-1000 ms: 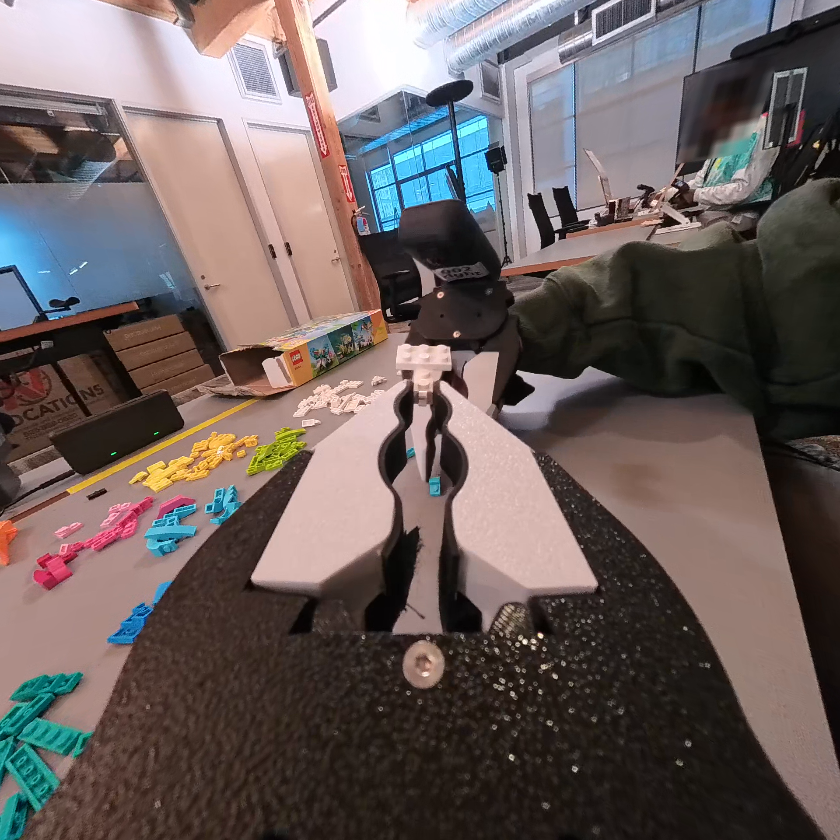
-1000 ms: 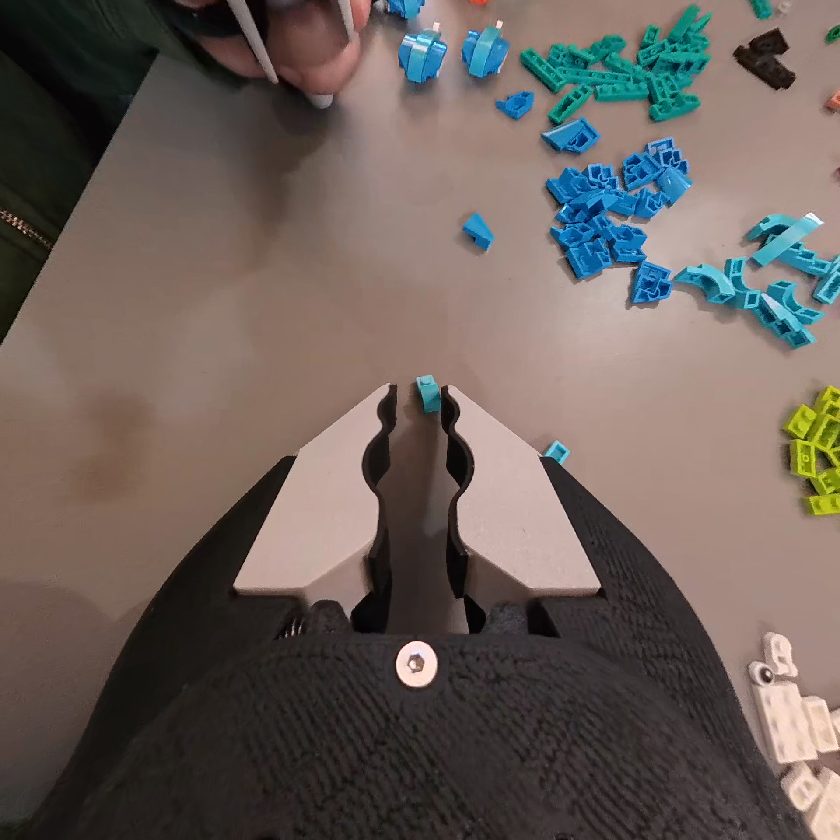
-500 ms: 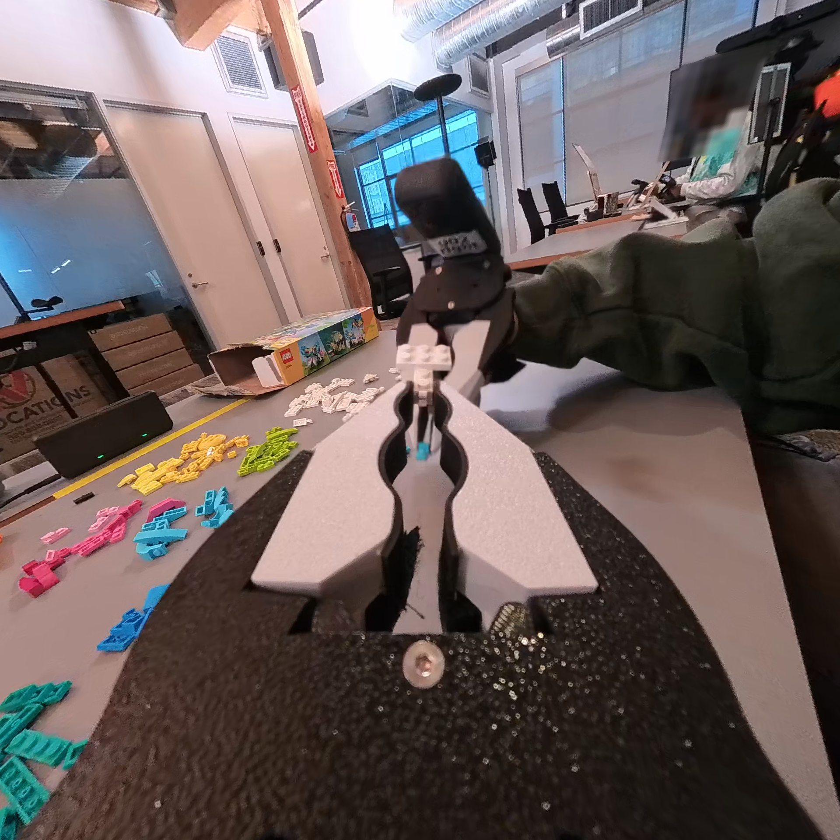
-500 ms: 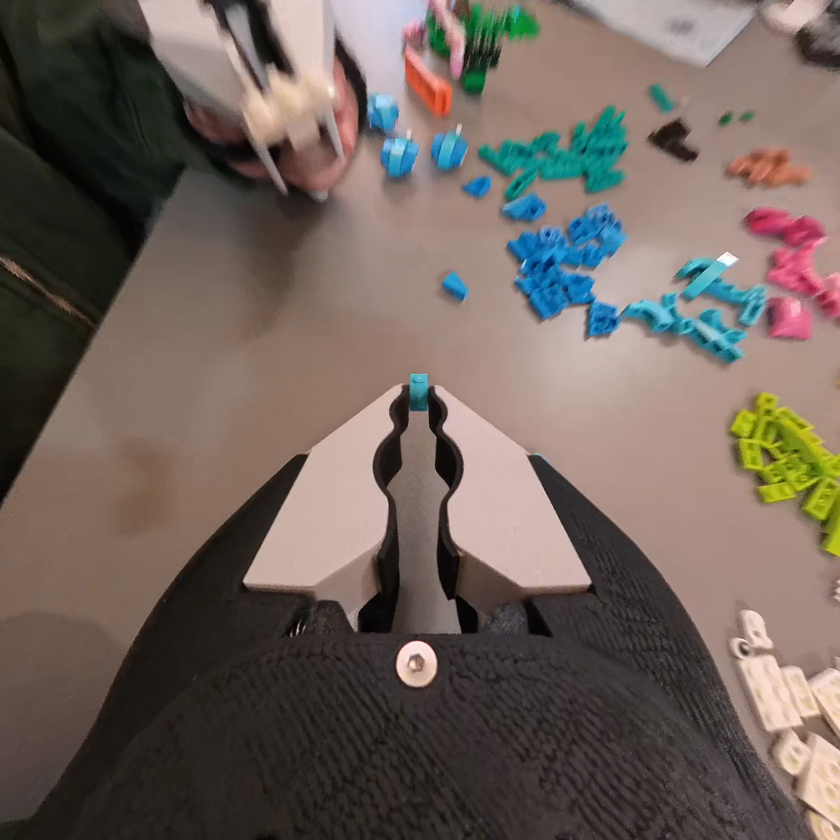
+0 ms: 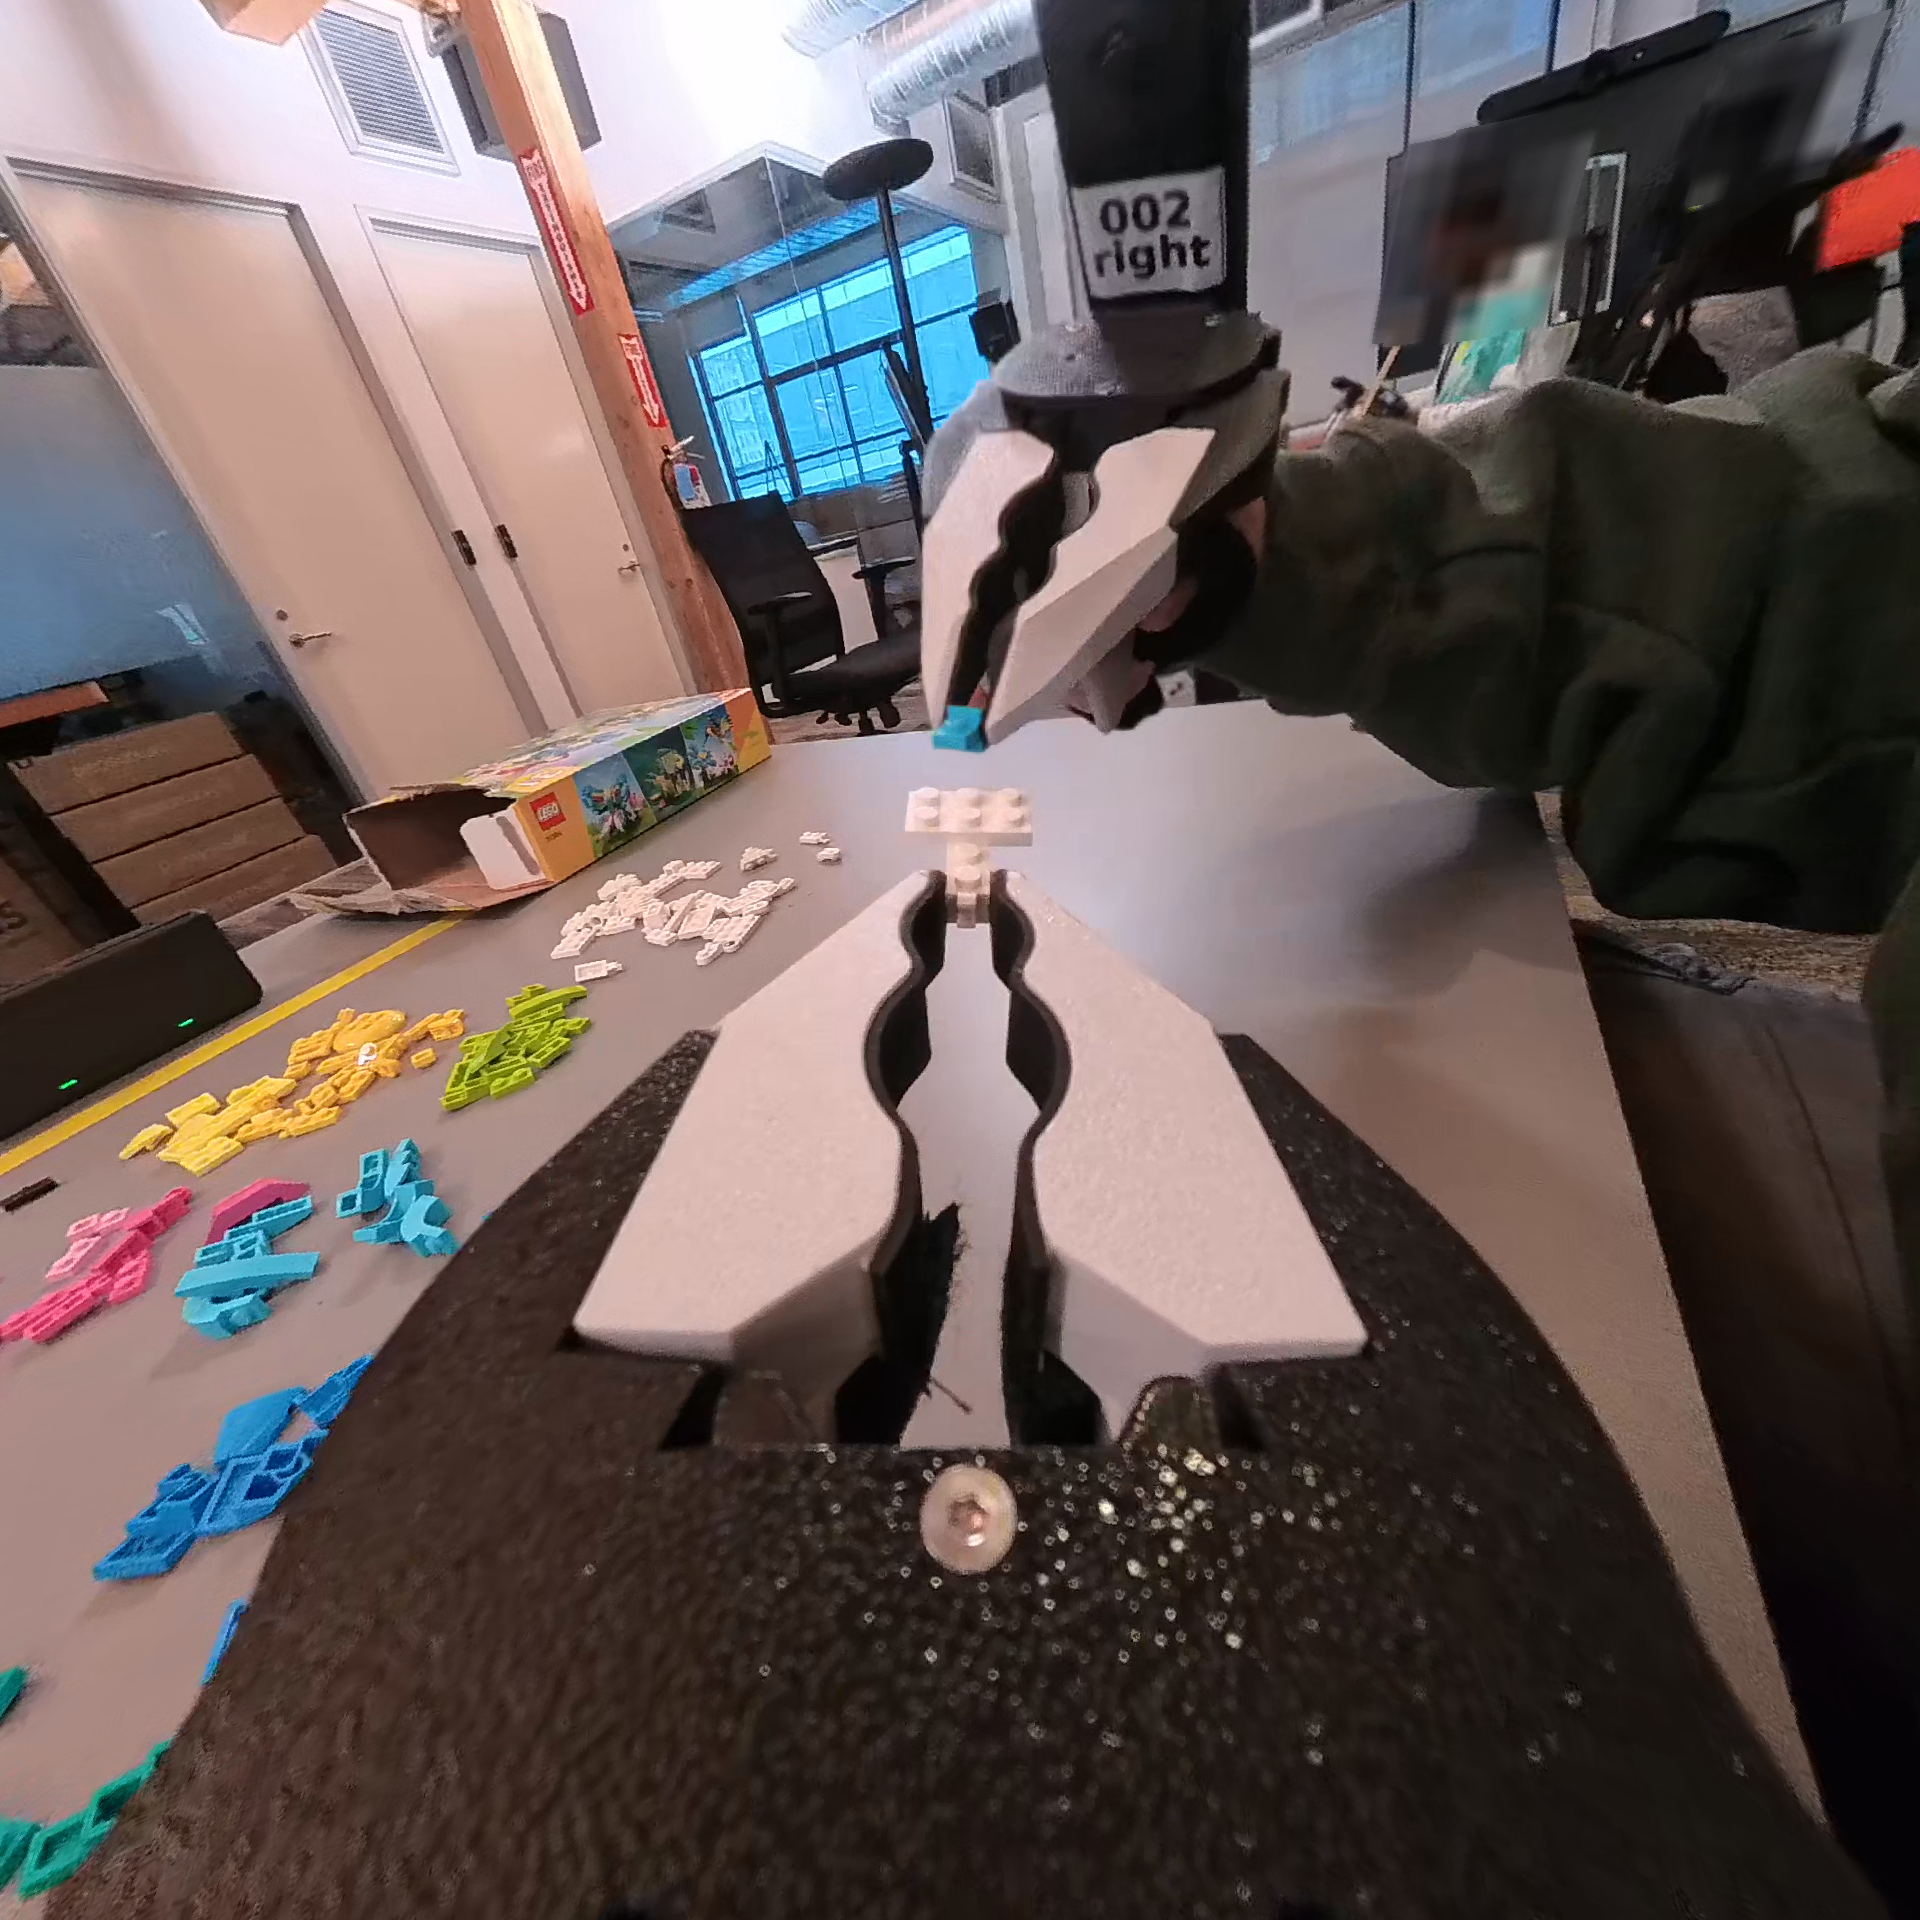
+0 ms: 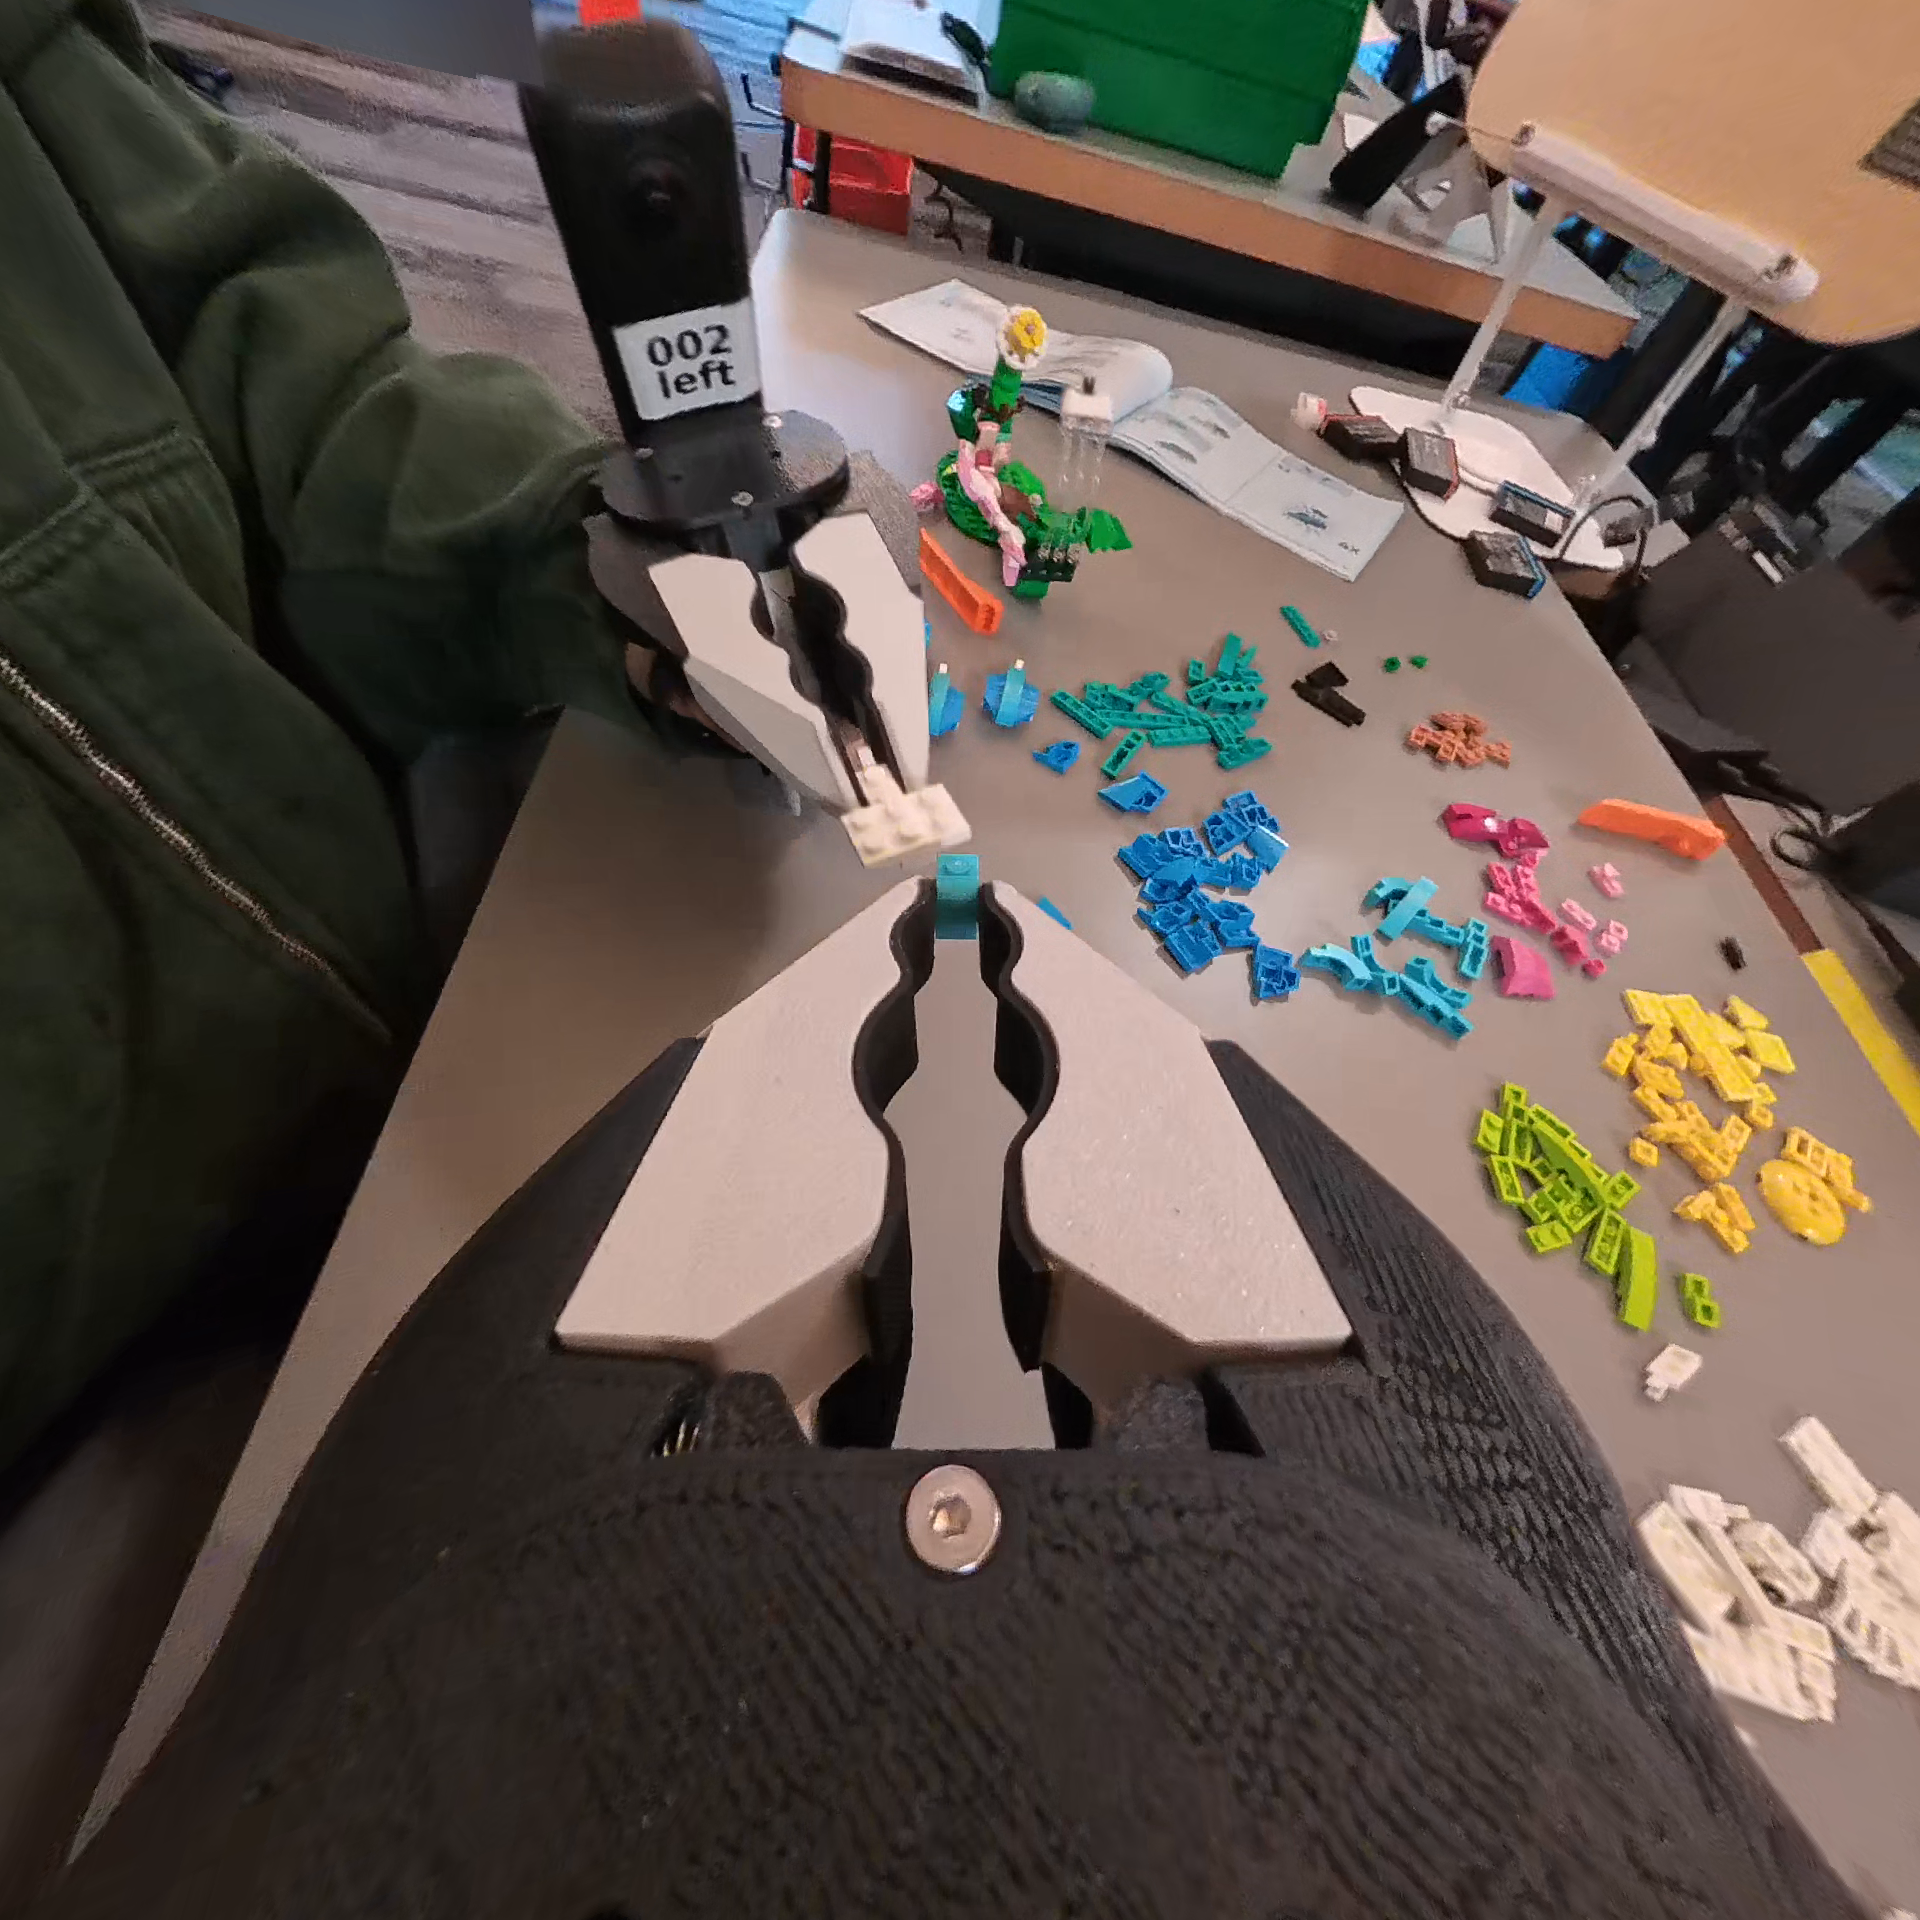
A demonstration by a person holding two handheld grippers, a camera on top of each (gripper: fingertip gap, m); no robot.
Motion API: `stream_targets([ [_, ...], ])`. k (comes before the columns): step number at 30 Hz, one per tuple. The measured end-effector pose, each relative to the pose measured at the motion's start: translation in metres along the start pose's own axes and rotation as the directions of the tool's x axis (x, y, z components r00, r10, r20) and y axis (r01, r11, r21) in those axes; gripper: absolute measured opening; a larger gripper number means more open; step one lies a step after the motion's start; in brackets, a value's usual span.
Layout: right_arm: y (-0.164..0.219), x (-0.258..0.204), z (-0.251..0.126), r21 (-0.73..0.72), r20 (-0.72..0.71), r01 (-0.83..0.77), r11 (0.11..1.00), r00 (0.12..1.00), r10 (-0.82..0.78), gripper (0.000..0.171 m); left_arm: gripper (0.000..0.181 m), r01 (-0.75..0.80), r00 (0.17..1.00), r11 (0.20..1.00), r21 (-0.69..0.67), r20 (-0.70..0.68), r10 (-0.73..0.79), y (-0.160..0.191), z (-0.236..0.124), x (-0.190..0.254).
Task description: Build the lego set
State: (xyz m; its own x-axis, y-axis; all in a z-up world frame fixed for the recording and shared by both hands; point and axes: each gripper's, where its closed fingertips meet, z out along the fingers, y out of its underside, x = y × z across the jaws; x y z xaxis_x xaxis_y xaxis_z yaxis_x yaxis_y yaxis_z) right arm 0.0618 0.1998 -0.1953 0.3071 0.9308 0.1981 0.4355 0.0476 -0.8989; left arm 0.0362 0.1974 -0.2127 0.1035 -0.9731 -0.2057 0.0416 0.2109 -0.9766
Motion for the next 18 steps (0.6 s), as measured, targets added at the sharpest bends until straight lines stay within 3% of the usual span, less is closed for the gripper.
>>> stream_targets([
  [18, 0.008, -0.013, 0.006, 0.006, 0.133, -0.068, 0.998, 0.989, 0.067, 0.006, 0.006, 0.007, 0.998, 1.0, -0.013, -0.067, -0.008, 0.001, 0.001, 0.009],
])
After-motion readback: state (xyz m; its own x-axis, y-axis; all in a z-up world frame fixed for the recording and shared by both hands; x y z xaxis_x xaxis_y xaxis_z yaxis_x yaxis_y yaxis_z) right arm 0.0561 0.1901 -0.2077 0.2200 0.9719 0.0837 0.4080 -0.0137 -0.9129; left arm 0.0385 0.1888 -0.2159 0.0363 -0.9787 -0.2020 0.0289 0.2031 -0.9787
